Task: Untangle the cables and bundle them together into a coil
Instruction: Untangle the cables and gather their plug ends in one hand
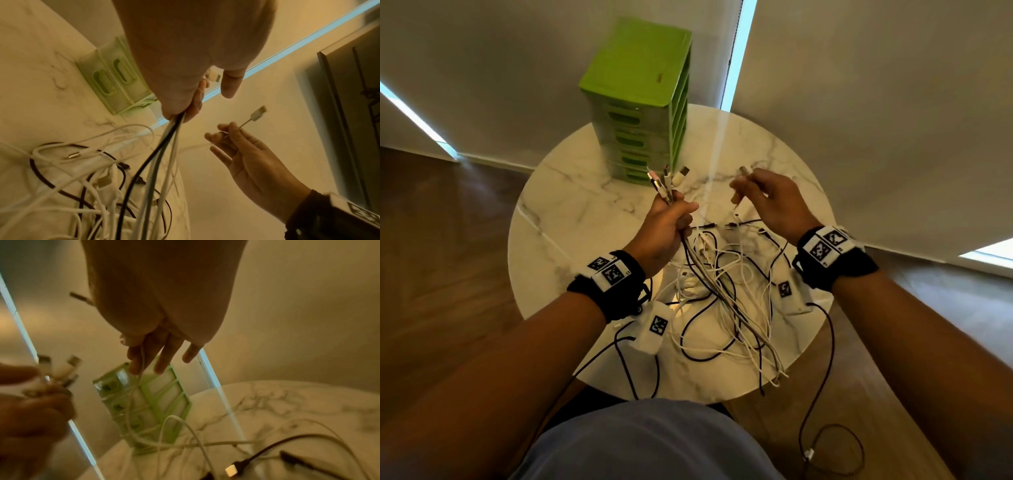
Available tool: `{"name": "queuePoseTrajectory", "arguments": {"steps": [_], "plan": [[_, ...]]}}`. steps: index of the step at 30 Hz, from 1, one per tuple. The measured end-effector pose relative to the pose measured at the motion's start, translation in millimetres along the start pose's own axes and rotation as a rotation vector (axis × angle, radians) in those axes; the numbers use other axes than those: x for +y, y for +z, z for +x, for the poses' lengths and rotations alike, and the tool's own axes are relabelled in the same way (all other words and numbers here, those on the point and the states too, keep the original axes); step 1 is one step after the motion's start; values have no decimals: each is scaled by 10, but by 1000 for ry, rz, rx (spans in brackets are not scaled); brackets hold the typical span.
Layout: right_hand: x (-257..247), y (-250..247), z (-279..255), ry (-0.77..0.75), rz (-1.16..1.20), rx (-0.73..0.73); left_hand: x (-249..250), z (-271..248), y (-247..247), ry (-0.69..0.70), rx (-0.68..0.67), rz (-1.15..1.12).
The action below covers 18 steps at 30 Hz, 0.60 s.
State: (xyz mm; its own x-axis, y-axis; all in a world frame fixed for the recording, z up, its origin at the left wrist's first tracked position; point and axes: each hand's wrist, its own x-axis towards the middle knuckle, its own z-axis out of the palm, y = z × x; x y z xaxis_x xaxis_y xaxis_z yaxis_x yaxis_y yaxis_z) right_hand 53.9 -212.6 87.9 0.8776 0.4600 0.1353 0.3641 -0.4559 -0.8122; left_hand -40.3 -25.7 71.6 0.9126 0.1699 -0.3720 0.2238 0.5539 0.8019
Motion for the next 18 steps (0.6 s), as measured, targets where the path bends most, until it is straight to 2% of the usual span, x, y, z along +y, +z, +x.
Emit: {"name": "queuePoseTrajectory", "arguments": {"steps": [4, 6, 10, 14, 18], "plan": [[-318, 197, -222, 136, 176, -103, -37, -11, 49, 48, 24, 12], [-428, 279, -352, 143, 105, -181, -44, -36, 58, 78, -18, 97], [-530, 419, -579, 55, -142, -278, -29, -85, 5, 158, -169, 261], [-562, 540, -746, 20, -151, -219, -12, -111, -84, 151, -180, 327], [-550, 638, -918, 41, -169, -155, 75, -115, -102, 81, -102, 147]]}}
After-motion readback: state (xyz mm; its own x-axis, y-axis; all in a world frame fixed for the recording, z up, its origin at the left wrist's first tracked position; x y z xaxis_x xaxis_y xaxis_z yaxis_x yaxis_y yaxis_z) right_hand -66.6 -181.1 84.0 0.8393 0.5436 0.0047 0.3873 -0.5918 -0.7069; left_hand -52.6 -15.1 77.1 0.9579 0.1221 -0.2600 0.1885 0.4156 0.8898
